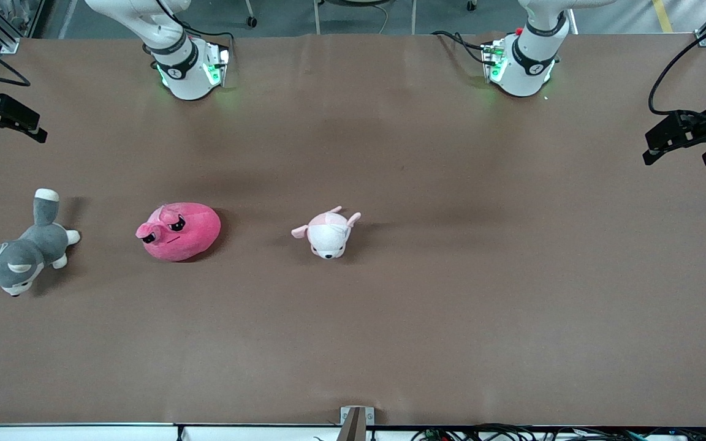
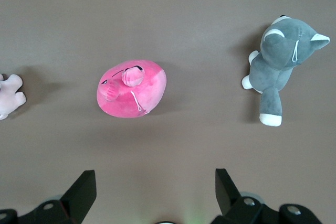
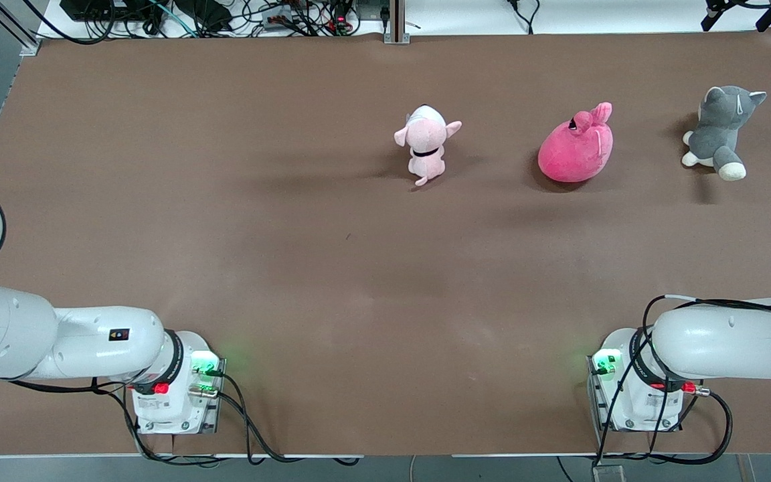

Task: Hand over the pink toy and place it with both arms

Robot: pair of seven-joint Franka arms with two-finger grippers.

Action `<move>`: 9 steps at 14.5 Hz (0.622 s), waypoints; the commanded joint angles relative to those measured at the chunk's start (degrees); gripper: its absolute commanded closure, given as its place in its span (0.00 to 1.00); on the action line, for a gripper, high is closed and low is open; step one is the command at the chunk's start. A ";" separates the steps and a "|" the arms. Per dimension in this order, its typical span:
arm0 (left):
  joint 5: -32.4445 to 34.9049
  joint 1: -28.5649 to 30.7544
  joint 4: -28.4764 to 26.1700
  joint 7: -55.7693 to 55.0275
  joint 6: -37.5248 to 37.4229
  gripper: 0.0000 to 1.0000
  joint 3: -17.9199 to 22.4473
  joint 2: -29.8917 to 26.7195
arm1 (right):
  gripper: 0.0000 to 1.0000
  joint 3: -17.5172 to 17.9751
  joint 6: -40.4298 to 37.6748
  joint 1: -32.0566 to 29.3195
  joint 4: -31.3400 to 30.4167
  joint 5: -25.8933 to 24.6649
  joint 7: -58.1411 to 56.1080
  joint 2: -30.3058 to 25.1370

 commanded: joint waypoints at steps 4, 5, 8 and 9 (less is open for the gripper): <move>-3.99 0.40 1.60 -0.62 -1.25 0.00 0.28 0.42 | 0.00 -0.37 0.41 -0.06 -1.28 0.20 -0.32 -1.57; -3.47 0.32 2.30 -0.62 -2.04 0.00 0.37 0.85 | 0.00 -0.37 0.41 -0.06 -1.28 0.20 -0.32 -1.57; -3.11 0.31 2.48 -0.71 -2.14 0.00 0.46 1.03 | 0.00 -0.11 0.14 0.29 -1.28 0.12 -0.32 -1.57; -3.11 0.31 2.48 -0.62 -2.14 0.00 0.46 1.03 | 0.00 -0.11 0.05 0.20 -1.28 0.11 -0.32 -1.57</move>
